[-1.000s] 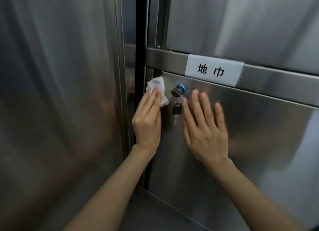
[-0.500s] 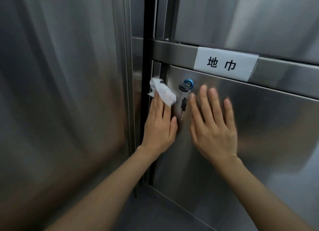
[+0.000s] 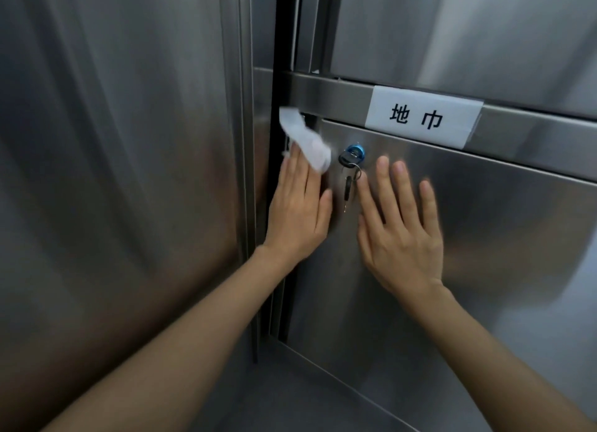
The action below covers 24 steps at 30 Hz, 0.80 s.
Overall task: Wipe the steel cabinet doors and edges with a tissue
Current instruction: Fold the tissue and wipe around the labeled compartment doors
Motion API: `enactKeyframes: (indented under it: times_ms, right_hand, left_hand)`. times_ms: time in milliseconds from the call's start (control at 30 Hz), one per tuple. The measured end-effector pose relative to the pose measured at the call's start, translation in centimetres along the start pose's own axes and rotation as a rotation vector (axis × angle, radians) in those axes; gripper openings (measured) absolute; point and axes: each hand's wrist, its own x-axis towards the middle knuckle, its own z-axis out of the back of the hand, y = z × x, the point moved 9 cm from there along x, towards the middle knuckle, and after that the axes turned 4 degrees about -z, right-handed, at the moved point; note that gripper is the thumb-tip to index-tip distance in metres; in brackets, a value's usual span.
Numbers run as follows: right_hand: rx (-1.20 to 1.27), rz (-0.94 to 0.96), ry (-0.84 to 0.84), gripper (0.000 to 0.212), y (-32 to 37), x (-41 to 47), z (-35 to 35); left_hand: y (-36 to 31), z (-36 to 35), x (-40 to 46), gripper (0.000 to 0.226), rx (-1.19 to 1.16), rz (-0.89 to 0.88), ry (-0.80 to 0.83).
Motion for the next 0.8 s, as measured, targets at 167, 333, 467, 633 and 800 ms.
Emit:
enactKeyframes:
  times_ms: [167, 333, 467, 633, 800]
  right_hand:
    - [0.003, 0.015, 0.021, 0.061, -0.1, 0.1, -0.2]
    - [-0.025, 0.024, 0.035, 0.063, 0.3, -0.1, -0.4]
    - [-0.002, 0.013, 0.026, 0.062, 0.1, 0.0, -0.2]
    - [-0.004, 0.019, 0.031, 0.064, 0.1, -0.1, -0.3]
    - [0.008, -0.003, 0.015, 0.062, 0.2, 0.0, -0.2]
  left_hand:
    - [0.5, -0.4, -2.3, 0.057, 0.014, 0.009, -0.015]
    - [0.4, -1.1, -3.2, 0.058, 0.003, -0.021, 0.073]
    - [0.4, -0.5, -0.7, 0.058, -0.007, 0.006, 0.009]
    - [0.8, -2.1, -7.0, 0.061, -0.043, -0.021, 0.143]
    - [0.5, -0.1, 1.3, 0.057, -0.017, -0.012, 0.018]
